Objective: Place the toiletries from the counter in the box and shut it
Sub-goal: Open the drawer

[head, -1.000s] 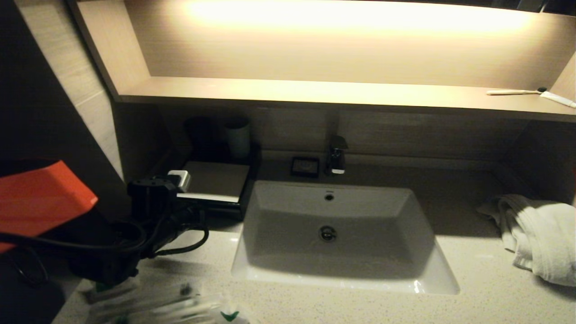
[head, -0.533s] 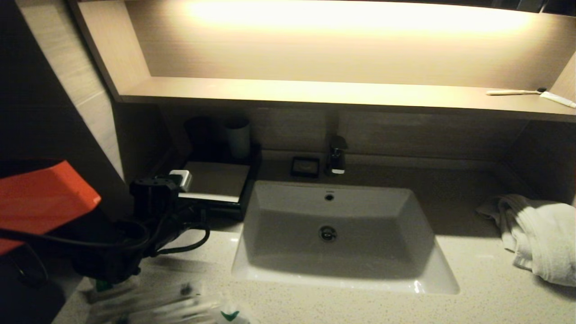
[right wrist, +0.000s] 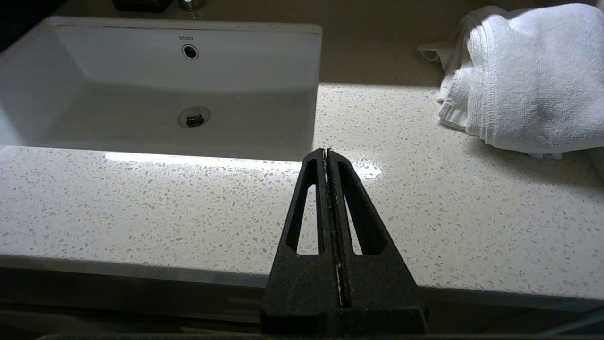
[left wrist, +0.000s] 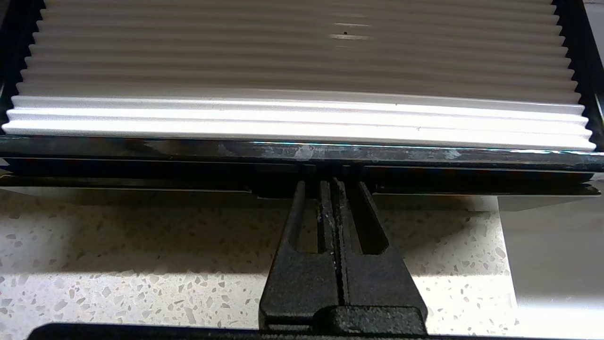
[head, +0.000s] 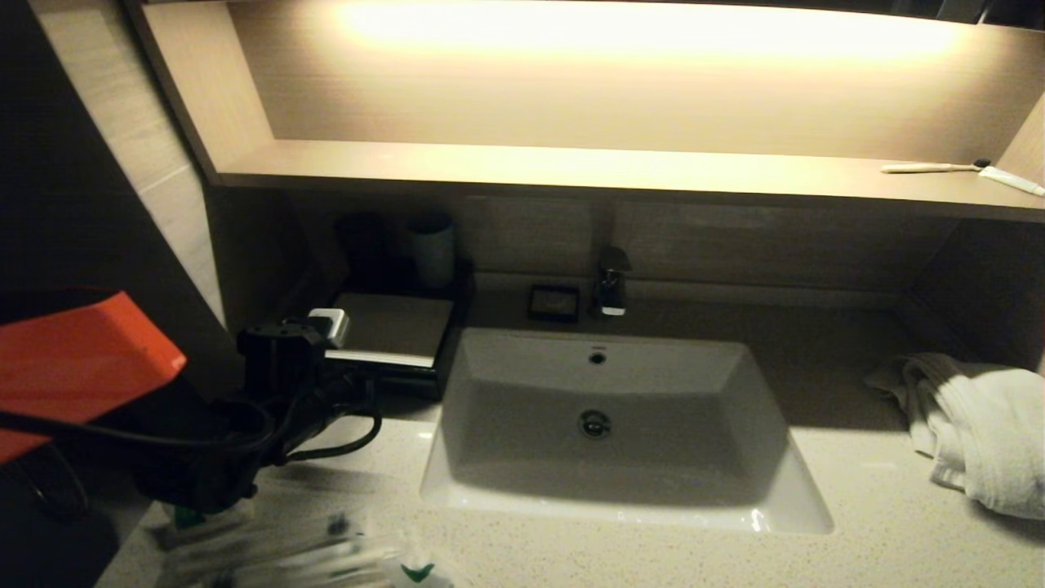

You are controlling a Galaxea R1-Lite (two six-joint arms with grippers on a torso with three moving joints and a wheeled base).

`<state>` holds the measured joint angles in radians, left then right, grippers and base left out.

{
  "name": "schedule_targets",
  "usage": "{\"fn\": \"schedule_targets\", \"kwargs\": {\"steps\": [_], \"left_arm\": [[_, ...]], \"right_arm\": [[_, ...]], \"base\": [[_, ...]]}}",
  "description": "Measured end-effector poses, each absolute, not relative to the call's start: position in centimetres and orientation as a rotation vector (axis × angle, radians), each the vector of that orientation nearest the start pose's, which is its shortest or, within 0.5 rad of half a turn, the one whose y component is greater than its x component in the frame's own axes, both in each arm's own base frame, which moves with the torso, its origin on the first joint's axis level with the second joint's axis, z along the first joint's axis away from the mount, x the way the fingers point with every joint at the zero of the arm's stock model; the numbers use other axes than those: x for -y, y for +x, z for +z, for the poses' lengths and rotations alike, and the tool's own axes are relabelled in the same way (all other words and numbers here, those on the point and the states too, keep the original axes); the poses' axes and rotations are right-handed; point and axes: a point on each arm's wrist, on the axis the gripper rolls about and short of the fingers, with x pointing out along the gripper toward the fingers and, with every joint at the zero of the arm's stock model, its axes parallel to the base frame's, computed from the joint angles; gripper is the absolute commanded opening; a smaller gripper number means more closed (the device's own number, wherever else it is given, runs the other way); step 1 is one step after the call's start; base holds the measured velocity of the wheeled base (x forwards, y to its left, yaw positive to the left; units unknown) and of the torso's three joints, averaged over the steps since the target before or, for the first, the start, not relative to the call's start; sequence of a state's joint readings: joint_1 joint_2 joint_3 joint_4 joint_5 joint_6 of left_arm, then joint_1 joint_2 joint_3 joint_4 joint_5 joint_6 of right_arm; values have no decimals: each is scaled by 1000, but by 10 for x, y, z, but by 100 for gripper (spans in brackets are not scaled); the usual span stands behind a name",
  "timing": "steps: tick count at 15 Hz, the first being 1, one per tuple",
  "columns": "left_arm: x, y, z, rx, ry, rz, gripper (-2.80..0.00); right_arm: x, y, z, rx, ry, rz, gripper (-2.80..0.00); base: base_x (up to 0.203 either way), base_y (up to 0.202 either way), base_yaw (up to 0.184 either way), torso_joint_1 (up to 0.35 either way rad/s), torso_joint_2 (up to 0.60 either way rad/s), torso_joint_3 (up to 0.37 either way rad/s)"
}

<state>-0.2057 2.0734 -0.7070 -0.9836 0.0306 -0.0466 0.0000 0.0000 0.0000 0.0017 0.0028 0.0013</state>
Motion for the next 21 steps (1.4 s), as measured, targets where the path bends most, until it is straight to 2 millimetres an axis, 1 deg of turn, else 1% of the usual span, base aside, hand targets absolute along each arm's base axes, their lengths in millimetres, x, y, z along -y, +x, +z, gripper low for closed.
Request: {"fn": "schedule_targets", "kwargs": {"steps": [10,21], "left_arm": [[70,340,67,-406,4,-158,-280],[68,330,65,-485,16,-154,-280]], "right_arm": [[0,-23,75,-2,2,3,-280],[0,-23,75,-2,2,3,-280]], "base": [[0,0,0,0,0,0],[0,0,0,0,0,0]]}}
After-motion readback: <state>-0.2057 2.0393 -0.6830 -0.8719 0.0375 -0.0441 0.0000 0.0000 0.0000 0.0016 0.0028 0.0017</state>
